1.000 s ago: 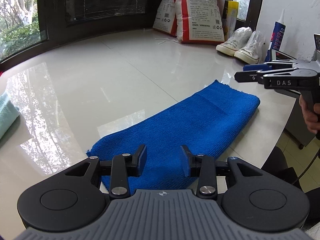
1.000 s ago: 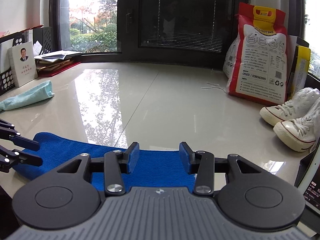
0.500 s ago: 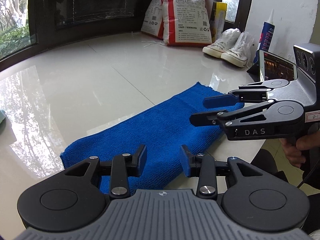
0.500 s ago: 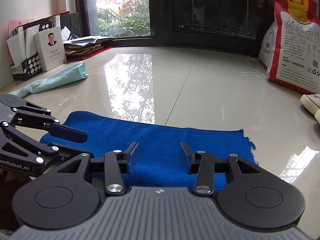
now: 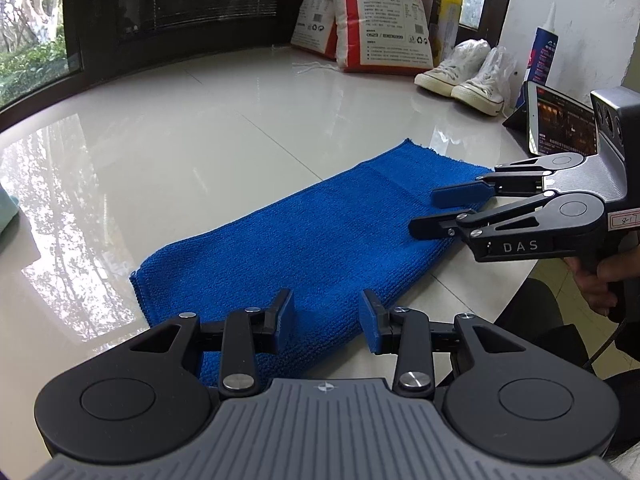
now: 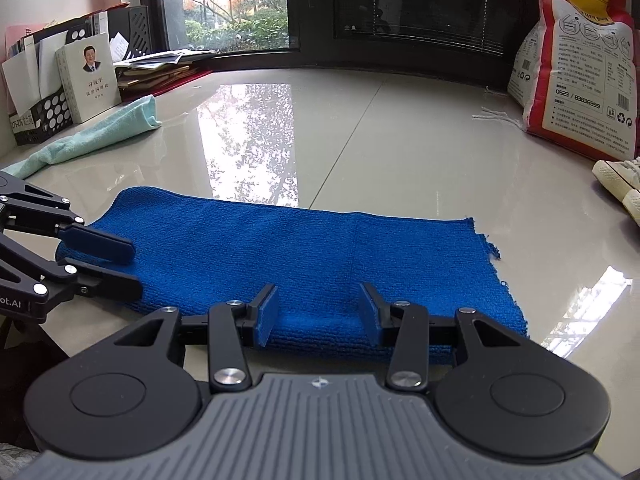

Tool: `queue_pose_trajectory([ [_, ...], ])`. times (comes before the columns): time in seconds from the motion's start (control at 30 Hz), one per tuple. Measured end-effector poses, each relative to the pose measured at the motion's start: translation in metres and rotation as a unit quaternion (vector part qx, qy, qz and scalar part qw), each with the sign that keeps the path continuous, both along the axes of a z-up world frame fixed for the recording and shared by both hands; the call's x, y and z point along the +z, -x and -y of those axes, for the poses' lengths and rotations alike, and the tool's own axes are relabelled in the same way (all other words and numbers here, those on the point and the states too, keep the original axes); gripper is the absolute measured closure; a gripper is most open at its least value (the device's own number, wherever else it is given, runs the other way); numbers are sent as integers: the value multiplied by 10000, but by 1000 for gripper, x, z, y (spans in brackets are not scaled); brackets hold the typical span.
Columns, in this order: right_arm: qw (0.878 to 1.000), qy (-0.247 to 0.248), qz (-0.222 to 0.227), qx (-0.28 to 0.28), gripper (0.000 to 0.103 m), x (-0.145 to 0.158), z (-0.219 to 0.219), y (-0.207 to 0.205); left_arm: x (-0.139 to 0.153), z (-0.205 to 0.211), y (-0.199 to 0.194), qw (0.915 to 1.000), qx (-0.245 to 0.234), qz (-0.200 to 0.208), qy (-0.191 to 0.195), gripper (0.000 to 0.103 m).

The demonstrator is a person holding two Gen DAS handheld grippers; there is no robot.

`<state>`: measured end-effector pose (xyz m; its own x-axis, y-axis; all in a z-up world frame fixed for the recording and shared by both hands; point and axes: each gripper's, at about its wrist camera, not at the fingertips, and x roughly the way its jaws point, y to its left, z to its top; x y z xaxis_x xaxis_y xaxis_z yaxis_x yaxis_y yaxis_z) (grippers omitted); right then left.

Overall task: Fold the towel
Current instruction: 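Move both open grippers to the two short ends of the towel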

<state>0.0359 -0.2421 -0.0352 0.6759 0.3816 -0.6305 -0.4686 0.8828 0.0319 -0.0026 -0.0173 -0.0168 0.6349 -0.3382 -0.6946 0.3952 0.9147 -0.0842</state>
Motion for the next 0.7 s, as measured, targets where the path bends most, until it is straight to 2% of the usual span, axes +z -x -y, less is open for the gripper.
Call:
queue_pose_trajectory([
  [0.7,9967,56,40,-803,58,-2,55,-13,-3,-27,10,9992,376,-61,87,64],
])
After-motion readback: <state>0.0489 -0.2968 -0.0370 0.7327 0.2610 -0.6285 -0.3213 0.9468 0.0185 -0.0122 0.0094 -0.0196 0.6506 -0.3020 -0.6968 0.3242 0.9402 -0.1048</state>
